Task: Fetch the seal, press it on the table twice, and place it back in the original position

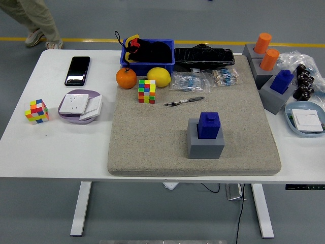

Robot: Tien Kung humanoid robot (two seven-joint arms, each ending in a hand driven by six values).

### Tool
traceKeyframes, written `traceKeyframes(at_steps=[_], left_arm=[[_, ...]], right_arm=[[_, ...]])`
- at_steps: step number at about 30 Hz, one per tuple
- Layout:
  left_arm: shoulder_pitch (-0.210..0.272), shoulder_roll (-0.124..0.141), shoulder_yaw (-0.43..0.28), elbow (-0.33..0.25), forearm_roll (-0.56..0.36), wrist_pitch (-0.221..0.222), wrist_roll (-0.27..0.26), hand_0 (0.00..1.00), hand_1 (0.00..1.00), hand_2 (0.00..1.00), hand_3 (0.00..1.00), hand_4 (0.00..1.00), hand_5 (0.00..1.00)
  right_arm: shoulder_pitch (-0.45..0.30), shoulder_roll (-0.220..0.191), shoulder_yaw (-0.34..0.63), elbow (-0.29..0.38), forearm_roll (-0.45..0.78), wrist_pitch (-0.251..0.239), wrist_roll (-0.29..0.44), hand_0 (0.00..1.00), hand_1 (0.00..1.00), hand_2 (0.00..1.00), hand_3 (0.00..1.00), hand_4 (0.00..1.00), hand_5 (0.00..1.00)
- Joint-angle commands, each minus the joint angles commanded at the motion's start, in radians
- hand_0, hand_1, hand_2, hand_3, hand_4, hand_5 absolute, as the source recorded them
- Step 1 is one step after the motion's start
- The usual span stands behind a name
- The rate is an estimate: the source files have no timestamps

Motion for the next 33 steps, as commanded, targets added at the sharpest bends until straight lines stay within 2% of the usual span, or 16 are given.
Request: traceKeyframes(at_steps=[33], left_arm=[[0.003,0.005,-0.013,-0.001,0.005,-0.002,-0.001,0.795,0.747,0.737,0.775,0.803,0.472]], right_arm=[[0.014,0.009,-0.019,0.002,0.001,0.003,-0.004,0.927,0.893,0.880,0.842,0.998,0.818]])
